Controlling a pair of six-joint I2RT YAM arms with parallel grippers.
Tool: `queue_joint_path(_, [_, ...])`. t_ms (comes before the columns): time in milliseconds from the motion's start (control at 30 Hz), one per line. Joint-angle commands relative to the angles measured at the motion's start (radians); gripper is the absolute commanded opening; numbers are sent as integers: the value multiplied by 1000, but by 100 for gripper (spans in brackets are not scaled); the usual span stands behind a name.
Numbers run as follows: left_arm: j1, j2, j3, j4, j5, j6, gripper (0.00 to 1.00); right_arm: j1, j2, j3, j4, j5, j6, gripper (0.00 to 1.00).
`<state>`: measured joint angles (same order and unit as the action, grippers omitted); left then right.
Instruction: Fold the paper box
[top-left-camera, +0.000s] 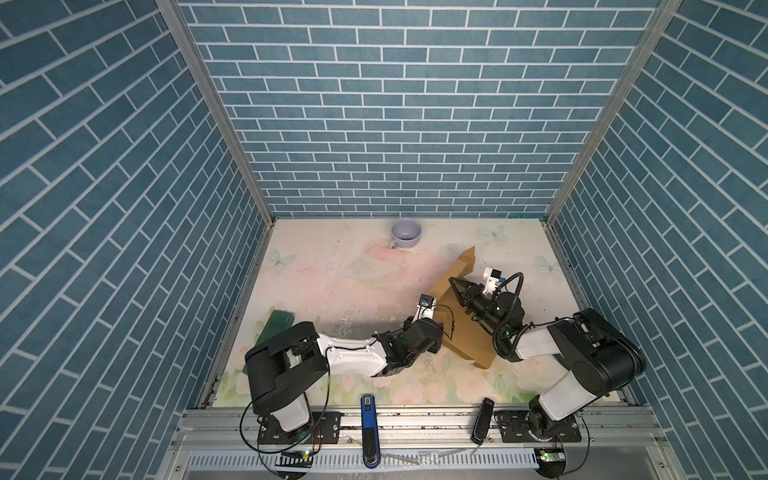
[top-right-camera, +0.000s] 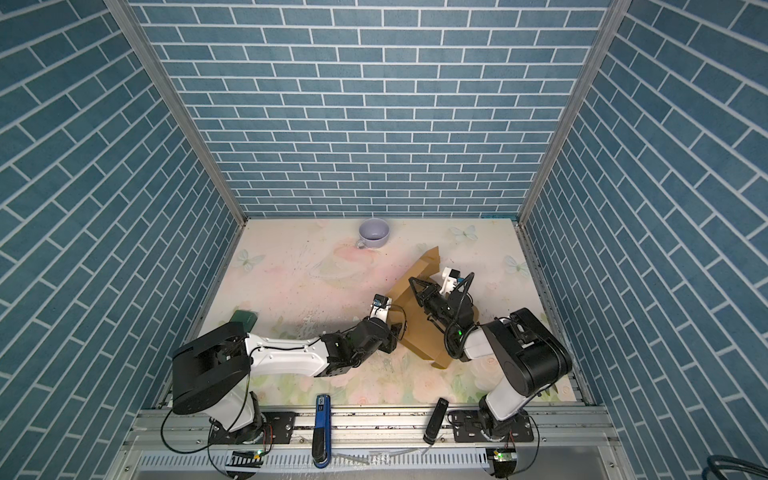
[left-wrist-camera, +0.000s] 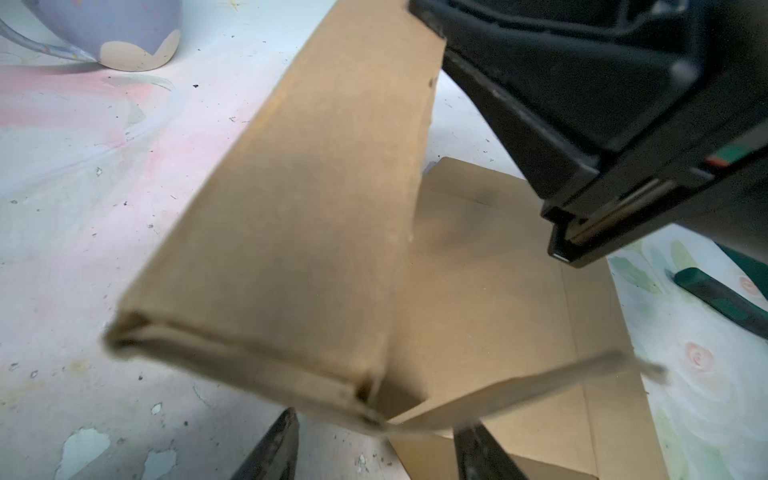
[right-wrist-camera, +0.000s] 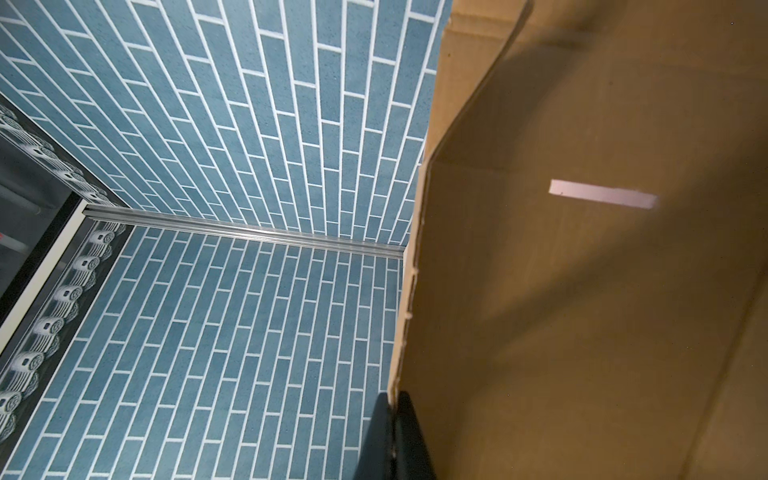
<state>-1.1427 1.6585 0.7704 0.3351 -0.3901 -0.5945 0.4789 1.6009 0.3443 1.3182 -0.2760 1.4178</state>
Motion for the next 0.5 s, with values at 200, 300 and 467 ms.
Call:
queue_joint_path(200, [-58, 47, 62, -76, -192, -97, 63, -19, -51, -68, -53, -39, -67, 0])
queue_joint_path(300, [-78, 60, 78, -93, -237, -116, 63, -26, -64, -81, -60, -40, -69, 0])
queue_joint_path(467, [-111, 85, 121, -146, -308, -150, 64, -31, -83, -99, -70, -42, -74, 0])
